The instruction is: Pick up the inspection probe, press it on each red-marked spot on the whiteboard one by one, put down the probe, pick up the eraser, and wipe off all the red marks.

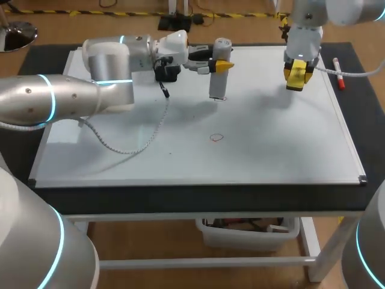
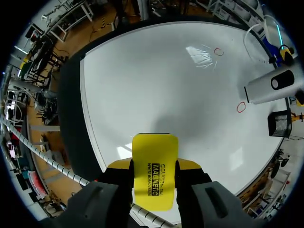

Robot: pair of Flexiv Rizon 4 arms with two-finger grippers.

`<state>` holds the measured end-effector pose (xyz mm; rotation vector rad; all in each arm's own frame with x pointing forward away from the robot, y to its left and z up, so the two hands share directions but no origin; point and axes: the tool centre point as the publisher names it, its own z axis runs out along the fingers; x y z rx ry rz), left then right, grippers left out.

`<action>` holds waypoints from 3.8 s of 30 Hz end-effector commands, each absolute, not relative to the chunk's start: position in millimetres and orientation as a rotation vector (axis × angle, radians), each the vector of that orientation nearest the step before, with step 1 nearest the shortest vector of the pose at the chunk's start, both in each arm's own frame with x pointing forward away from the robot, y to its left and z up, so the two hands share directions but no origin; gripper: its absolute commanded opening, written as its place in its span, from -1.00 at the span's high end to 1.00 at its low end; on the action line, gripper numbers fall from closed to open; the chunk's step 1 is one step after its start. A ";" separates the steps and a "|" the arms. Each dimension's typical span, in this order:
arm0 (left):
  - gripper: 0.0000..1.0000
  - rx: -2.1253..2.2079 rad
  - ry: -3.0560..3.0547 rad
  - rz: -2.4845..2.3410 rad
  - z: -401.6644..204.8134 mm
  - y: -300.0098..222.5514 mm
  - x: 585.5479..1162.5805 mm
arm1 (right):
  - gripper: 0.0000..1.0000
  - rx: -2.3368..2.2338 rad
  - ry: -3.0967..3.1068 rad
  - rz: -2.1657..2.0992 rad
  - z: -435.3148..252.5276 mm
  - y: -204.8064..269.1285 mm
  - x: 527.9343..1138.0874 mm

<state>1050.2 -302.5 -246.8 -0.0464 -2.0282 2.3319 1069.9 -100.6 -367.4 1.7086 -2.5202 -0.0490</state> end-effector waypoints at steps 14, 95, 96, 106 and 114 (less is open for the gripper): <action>1.00 -0.132 -1.970 2.342 -267.2 -313.2 1070.1 | 1.00 1.711 -2.517 -0.047 -366.6 -101.5 1070.6; 1.00 0.007 -2.138 2.379 -224.0 -222.5 1055.7 | 1.00 1.711 -2.517 -0.047 -366.6 -101.5 1070.6; 1.00 0.020 -2.148 2.384 -223.2 -216.0 1054.4 | 1.00 1.711 -2.517 -0.047 -366.6 -101.5 1070.6; 1.00 0.177 -2.248 2.445 -215.9 -143.8 1029.3 | 1.00 1.711 -2.517 -0.047 -366.6 -101.5 1070.6; 1.00 0.289 -2.303 2.477 -214.5 -95.5 1012.1 | 1.00 1.711 -2.517 -0.047 -366.6 -101.5 1070.6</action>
